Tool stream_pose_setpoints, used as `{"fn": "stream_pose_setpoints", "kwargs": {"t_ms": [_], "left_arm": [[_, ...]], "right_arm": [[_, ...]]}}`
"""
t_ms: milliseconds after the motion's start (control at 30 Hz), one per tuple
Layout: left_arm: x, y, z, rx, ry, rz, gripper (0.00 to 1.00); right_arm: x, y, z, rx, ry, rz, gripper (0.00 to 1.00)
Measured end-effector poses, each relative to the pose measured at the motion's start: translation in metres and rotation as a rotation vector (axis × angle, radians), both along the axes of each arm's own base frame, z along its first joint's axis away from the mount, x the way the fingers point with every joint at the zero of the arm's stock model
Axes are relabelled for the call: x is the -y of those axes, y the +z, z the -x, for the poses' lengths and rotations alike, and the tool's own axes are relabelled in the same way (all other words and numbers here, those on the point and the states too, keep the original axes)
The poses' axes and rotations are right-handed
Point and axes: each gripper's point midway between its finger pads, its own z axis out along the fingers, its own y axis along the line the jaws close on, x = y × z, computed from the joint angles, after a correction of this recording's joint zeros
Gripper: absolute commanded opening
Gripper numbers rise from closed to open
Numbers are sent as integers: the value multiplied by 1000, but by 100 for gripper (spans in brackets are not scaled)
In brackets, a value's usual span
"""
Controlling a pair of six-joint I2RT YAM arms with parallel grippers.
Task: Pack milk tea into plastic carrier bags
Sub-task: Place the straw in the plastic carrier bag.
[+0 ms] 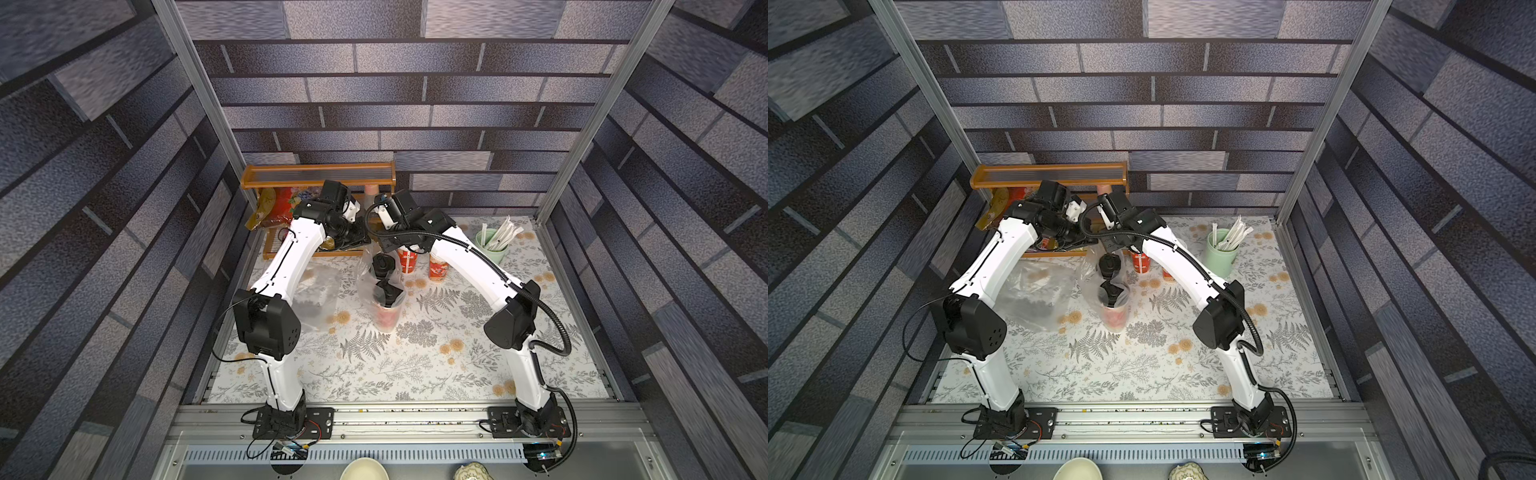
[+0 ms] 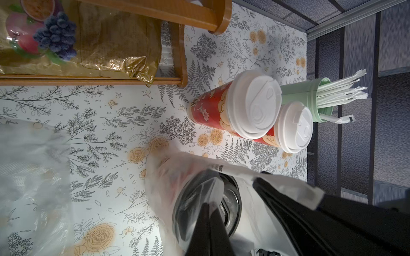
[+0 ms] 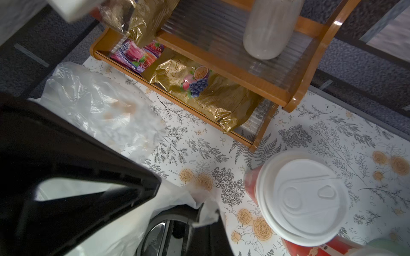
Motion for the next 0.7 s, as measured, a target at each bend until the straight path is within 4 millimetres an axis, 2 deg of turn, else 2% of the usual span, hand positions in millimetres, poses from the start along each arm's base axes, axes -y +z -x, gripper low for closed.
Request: {"fn": "stream_pose_setpoints", "kwargs": {"t_ms": [167, 433, 500, 633, 700], "left_arm": [[1, 3, -3, 7, 4, 18, 4], [4, 6, -4, 15, -4, 38, 5], [4, 6, -4, 18, -4, 39, 6], [4, 6, -4, 18, -4, 39, 9], [4, 6, -4, 17, -4, 38, 12]], "right_arm": [[-1, -20, 0, -13, 4, 14, 0], [-4, -30, 1, -14, 14, -2, 0], [-4, -32, 1, -17, 15, -1, 6], [-4, -31, 2, -24, 11, -8, 30], [-4, -26, 2, -20, 8, -15, 36]]}}
